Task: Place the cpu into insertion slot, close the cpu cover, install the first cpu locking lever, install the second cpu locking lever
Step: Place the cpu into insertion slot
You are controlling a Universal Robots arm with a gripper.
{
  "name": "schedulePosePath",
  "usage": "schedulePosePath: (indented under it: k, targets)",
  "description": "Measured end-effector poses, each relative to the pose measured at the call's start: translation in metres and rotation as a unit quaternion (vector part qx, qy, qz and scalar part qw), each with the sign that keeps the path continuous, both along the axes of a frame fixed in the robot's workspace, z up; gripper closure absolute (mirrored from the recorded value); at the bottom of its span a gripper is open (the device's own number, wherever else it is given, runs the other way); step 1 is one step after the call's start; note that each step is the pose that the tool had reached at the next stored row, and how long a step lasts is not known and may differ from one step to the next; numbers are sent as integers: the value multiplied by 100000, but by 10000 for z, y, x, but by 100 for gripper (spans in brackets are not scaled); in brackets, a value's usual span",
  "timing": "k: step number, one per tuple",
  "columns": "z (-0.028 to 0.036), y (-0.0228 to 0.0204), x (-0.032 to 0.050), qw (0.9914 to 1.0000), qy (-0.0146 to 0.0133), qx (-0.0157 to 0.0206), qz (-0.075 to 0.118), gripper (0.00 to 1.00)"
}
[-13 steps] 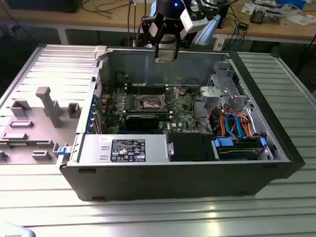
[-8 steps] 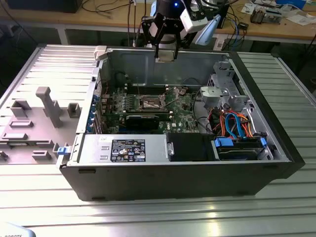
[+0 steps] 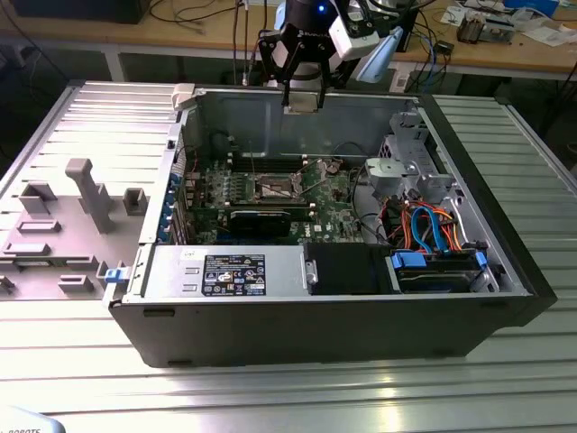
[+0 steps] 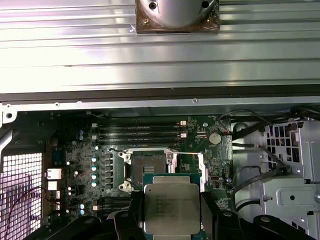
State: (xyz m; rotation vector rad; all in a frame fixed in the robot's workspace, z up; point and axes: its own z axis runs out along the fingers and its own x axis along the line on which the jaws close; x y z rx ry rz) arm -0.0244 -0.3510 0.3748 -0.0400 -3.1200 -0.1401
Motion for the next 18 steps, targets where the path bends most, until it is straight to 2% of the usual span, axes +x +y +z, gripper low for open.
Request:
schedulePosePath:
  k: [18]
  targets:
    - [-2,-6,0,99997,0,-3,-782,46]
